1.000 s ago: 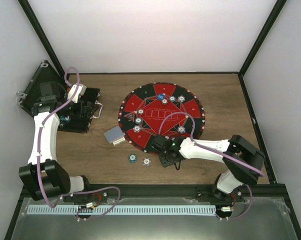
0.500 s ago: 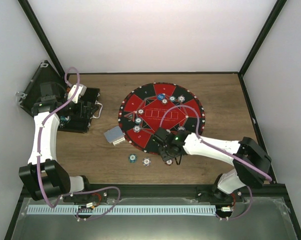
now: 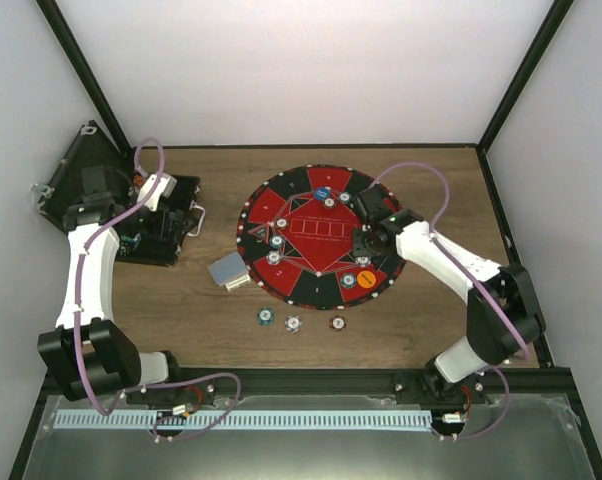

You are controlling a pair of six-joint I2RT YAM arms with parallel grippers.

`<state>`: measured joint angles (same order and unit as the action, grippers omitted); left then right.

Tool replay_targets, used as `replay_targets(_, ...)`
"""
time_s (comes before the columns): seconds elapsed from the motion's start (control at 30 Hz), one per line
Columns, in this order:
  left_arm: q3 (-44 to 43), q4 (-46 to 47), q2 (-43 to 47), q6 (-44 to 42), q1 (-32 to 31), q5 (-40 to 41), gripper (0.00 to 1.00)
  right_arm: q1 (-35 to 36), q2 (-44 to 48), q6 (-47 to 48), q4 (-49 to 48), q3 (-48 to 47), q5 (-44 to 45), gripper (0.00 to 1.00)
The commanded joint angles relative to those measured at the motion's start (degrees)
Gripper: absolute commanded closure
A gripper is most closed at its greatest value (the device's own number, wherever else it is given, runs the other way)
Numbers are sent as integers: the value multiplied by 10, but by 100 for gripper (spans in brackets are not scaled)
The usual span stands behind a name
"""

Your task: Distribute texas hold em gaming equipment

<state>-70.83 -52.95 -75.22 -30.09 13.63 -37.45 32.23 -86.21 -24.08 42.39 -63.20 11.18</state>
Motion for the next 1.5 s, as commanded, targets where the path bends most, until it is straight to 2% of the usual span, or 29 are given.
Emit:
replay_targets(0.0, -1, -21, -11, -44, 1, 17, 0, -60, -38, 26, -47, -22, 9, 69)
replay_targets(0.23, 33, -50, -29, -114, -19, 70, 0, -125, -105, 19, -95, -29, 2, 70)
replay_targets(0.67, 108, -21, -17, -175, -94, 120, 0, -148, -182, 22, -136, -24, -11, 68)
replay_targets(0.73, 120, -11, -14, -183, -108, 138, 0, -148, -184, 23, -140, -21, -15, 64)
replay_targets(0.87, 130, -1, -16, -187, -129, 163, 0, -148, -178, 24, -134, -22, -18, 37)
replay_targets(0.97, 132, 10, -21, -187, -141, 174, 0, -148, -157, 23, -127, -29, -15, 22)
replay_targets(1.03, 135, 16, -24, -188, -149, 175, 0, -148, -138, 23, -120, -36, -14, 15)
replay_targets(1.37, 169, 74, -52, -184, -213, 237, 0, -126, -31, 27, -83, -69, -14, 1)
replay_targets(1.47, 178, 90, -68, -184, -230, 269, 0, -110, -1, 28, -77, -69, -20, 0)
